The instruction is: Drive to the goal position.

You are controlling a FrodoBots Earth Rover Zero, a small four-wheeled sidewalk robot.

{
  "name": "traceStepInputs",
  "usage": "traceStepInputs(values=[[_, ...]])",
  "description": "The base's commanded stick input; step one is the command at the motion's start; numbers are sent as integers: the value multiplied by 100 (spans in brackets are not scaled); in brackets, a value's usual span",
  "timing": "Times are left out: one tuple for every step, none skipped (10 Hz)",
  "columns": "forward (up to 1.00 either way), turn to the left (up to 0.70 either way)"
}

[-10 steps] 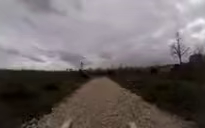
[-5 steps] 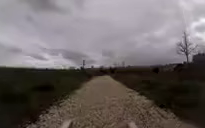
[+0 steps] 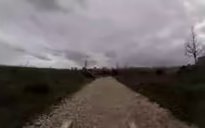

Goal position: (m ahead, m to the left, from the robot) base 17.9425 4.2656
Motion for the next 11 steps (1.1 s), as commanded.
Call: traceStepInputs(values=[[70, 0], [70, 0], [70, 0], [70, 0], [70, 0], [70, 0], [70, 0], [70, 0], [70, 0], [70, 0], [70, 0]])
